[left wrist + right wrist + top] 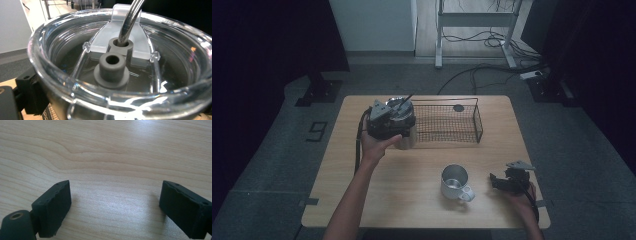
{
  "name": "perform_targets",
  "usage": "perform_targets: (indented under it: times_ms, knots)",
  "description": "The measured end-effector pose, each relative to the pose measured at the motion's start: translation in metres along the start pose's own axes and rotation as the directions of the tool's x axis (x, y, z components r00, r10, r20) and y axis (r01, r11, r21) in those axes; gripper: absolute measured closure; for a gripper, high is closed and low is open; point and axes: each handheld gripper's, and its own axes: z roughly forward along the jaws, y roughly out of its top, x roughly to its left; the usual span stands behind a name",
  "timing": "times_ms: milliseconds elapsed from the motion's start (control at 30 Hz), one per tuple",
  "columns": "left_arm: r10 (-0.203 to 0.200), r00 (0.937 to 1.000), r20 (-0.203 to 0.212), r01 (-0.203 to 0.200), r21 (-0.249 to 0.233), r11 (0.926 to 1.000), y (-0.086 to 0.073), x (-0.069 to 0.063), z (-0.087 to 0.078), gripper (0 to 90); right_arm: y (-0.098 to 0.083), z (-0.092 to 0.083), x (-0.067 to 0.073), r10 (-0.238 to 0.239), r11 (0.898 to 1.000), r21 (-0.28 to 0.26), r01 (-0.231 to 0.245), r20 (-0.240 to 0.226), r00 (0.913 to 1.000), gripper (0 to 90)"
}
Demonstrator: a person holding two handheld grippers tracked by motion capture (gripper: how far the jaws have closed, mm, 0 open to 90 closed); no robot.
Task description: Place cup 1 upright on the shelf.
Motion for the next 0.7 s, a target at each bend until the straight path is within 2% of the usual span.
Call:
perform_targets:
  times_ms: [167,433,700]
  knots:
    - [0.015,0.9999,-0.006,-0.015,0.006,0.9999,0.004,0.000,0.006,4.0,0.000,0.000,0.000,0.000,1.000,0.000,0.000,0.000,1.0000,10.3]
    - [0.002,1.0000,0.004,-0.002,0.002,1.0000,0.008,0.002,0.012,4.0,0.000,0.000,0.000,0.002,1.000,-0.003,-0.002,0.003,1.0000,10.8]
    - [0.008,1.0000,-0.006,-0.008,-0.004,1.0000,0.016,0.001,0.014,4.0,0.000,0.000,0.000,0.003,1.000,-0.004,-0.003,0.004,1.0000,11.0]
